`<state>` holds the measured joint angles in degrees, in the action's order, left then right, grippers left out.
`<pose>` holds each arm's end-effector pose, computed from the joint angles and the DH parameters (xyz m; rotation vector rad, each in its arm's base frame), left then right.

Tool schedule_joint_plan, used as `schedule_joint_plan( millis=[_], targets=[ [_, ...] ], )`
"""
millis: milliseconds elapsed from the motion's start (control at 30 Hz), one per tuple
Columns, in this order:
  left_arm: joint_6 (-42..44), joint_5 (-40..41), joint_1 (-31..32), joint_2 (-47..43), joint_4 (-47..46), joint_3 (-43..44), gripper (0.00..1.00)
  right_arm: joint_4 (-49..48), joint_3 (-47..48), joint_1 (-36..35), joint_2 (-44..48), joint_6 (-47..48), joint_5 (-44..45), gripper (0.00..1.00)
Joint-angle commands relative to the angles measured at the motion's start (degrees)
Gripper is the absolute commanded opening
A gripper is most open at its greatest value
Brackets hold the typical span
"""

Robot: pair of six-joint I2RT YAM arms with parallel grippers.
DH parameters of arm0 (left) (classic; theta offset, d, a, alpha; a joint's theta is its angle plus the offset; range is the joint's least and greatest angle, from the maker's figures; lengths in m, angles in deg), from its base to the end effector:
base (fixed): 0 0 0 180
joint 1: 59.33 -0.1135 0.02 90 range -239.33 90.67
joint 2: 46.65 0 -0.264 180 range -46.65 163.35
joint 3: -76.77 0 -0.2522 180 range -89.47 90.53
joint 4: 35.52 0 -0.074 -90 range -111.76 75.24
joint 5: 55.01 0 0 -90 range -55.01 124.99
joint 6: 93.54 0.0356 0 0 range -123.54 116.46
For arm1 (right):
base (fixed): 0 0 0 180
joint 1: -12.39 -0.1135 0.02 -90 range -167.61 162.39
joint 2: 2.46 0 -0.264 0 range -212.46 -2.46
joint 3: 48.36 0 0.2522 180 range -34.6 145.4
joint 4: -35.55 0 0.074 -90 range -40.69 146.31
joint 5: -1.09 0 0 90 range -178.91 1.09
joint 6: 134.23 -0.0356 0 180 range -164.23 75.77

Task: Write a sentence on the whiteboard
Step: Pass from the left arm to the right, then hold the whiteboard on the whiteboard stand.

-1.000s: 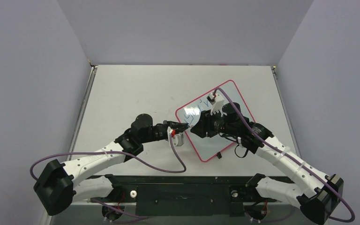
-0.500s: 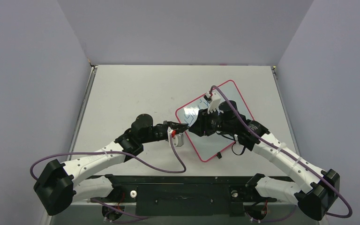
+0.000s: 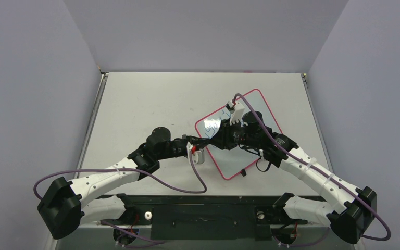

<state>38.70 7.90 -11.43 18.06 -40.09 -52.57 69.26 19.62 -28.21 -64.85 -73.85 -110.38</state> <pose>0.1597 -0.2009 0.2736 1.4543 0.9589 -0.4821 0.1761 0.1681 0.3215 -0.4622 2.1792 1.1064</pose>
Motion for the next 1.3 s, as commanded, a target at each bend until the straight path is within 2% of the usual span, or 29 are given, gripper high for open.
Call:
schedule_joint_plan(
  millis=[0,267,667,733,767,800,833,933,1000,1100,1267],
  targets=[
    [0.56,-0.64,0.62,-0.61,-0.67,0.49,0.0,-3.24,0.69,-0.24,-0.24,-0.35,1.09,0.18],
    [0.65,0.07,0.62,-0.94,-0.82,0.21,0.0,-3.06,-0.01,-0.28,-0.6,-0.18,0.86,0.0],
    [0.02,1.14,0.67,-1.26,-1.65,-0.12,0.0,-1.48,-0.54,-0.27,1.46,-0.12,6.09,0.0],
    [-0.23,1.52,0.63,-1.39,-1.64,-0.16,0.11,-1.24,-0.84,-0.13,2.19,-0.23,7.7,0.0],
    [-0.4,1.7,0.64,-1.5,-1.54,-0.1,0.22,-0.94,-0.97,-0.06,2.65,-0.31,8.54,0.0],
    [-0.45,1.93,0.63,-1.58,-1.21,-0.05,0.27,-0.82,-1.07,0.11,2.94,-0.33,8.99,0.0],
    [-0.63,2.25,0.64,-1.59,-1.02,0.08,0.38,-0.49,-1.14,0.27,3.63,-0.36,9.72,0.0],
    [-0.89,3.8,0.58,-1.87,-0.67,0.18,0.57,0.58,-1.65,0.99,5.88,-0.34,11.84,0.0],
    [-1.67,4.79,0.43,-1.83,-0.57,0.34,0.63,1.55,-2.37,1.37,7.76,-0.28,13.93,0.0],
    [-4.68,5.83,-0.38,-1.47,-0.18,1.61,0.66,3.19,-3.67,1.79,10.16,-0.14,17.73,0.0],
    [-17.7,5.55,-4.16,1.55,0.08,6.23,0.67,6.03,-5.85,1.84,13.68,0.63,22.67,0.0]
  ],
)
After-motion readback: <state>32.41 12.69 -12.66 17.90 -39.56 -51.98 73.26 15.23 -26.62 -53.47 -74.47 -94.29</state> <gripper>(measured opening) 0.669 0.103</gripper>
